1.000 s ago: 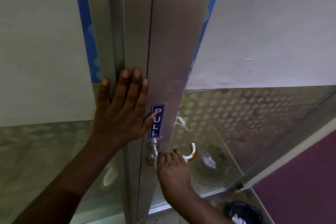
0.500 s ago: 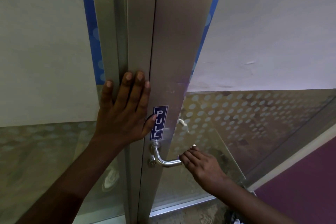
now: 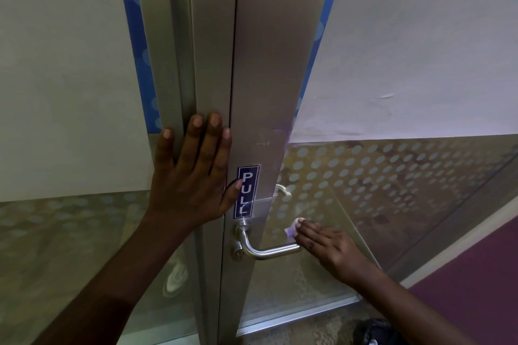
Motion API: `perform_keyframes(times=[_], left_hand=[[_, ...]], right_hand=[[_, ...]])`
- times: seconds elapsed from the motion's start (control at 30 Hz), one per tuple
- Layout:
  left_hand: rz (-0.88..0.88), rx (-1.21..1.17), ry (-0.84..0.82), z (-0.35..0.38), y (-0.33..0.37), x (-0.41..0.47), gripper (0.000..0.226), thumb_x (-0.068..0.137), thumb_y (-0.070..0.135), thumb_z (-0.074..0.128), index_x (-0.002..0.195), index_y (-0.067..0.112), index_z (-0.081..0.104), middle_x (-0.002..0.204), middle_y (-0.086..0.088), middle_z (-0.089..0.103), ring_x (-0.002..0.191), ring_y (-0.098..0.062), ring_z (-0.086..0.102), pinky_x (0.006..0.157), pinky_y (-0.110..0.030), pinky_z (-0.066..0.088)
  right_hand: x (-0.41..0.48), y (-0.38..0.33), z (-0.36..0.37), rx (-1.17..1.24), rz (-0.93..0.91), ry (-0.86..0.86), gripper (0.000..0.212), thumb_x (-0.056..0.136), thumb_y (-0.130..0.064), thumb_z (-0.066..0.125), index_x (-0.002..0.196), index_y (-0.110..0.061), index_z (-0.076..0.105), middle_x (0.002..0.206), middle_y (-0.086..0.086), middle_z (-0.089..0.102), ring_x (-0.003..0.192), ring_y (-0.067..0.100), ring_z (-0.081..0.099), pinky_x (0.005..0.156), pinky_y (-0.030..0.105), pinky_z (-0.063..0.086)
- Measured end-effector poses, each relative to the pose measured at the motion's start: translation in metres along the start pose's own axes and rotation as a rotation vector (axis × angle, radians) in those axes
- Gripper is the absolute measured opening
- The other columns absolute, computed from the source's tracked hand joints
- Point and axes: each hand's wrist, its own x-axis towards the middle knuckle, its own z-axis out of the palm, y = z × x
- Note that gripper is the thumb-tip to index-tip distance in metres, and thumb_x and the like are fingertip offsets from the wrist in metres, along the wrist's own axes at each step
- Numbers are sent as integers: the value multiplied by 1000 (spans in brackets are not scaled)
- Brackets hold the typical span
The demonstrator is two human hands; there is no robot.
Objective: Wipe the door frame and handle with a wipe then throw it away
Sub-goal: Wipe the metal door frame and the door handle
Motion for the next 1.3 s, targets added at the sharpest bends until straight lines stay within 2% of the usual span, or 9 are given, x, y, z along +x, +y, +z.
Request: perform_keyframes(times=[0.13, 0.2, 0.27, 0.37, 0.47, 0.73, 0.93, 1.17, 1.3], left_hand=[[2, 5, -3, 0, -1, 0, 79, 100, 52, 33, 156, 0, 14, 165, -16, -4, 153, -32, -3, 122, -54, -7], [4, 9, -9, 0, -1, 0, 79, 99, 52, 32, 156, 0, 14, 165, -17, -4, 153, -33, -4, 122, -54, -7], [5, 16, -8, 0, 0, 0, 79, 99, 52, 32, 156, -1, 14, 165, -18, -2, 153, -33, -3, 122, -55, -6], [8, 20, -8, -1, 0, 1, 78, 99, 51, 32, 155, -1, 15, 164, -18, 7, 153, -33, -2, 122, -55, -6], [6, 18, -6, -1, 1, 2, 78, 99, 51, 32, 155, -1, 15, 163, -18, 9, 153, -33, -2, 122, -55, -6], [2, 15, -10, -2, 1, 1, 79, 99, 50, 35, 155, -2, 16, 165, -20, 2, 153, -34, -2, 122, -55, -6], [3, 8, -16, -2, 1, 1, 79, 99, 51, 34, 156, -1, 14, 165, -17, -4, 153, -33, -3, 122, -55, -7], [9, 5, -13, -3, 0, 2, 81, 97, 51, 36, 155, -1, 14, 165, -18, -3, 153, -33, -2, 122, -55, -6], [8, 6, -8, -3, 0, 2, 81, 97, 52, 35, 155, -1, 14, 165, -17, -4, 153, -33, -3, 122, -55, -6]], right_hand=[[7, -10, 11, 91, 504, 231, 43, 61, 28, 70, 92, 0, 76, 97, 20, 74, 86, 23, 73, 78, 22, 55], [19, -23, 20, 333, 878, 347, 39, 66, 22, 71, 88, -10, 78, 86, 8, 77, 78, 1, 70, 75, 6, 49], [24, -27, 27, 651, 1218, 433, 32, 76, 9, 70, 87, -20, 78, 74, -13, 75, 70, -11, 65, 63, 3, 45], [18, -30, 34, 1016, 1434, 578, 22, 81, 9, 66, 90, -9, 77, 70, -4, 76, 63, 1, 68, 55, 12, 50], [13, -42, 34, 1177, 1493, 615, 22, 83, 10, 63, 93, -4, 76, 78, 10, 77, 69, 13, 70, 56, 20, 54], [2, -80, 30, 1194, 1521, 628, 19, 81, 4, 69, 93, -7, 77, 78, 15, 76, 69, 20, 70, 72, 36, 52], [8, -77, 34, 1399, 1568, 831, 24, 84, 0, 65, 106, -7, 71, 87, 9, 77, 73, 19, 72, 55, 28, 57], [22, -40, 28, 1770, 1434, 795, 25, 91, -10, 58, 103, 11, 61, 92, 23, 60, 72, 25, 61, 65, 30, 52], [22, -50, 37, 1661, 1491, 917, 25, 83, 5, 61, 107, 7, 66, 92, 16, 73, 73, 21, 70, 61, 26, 58]])
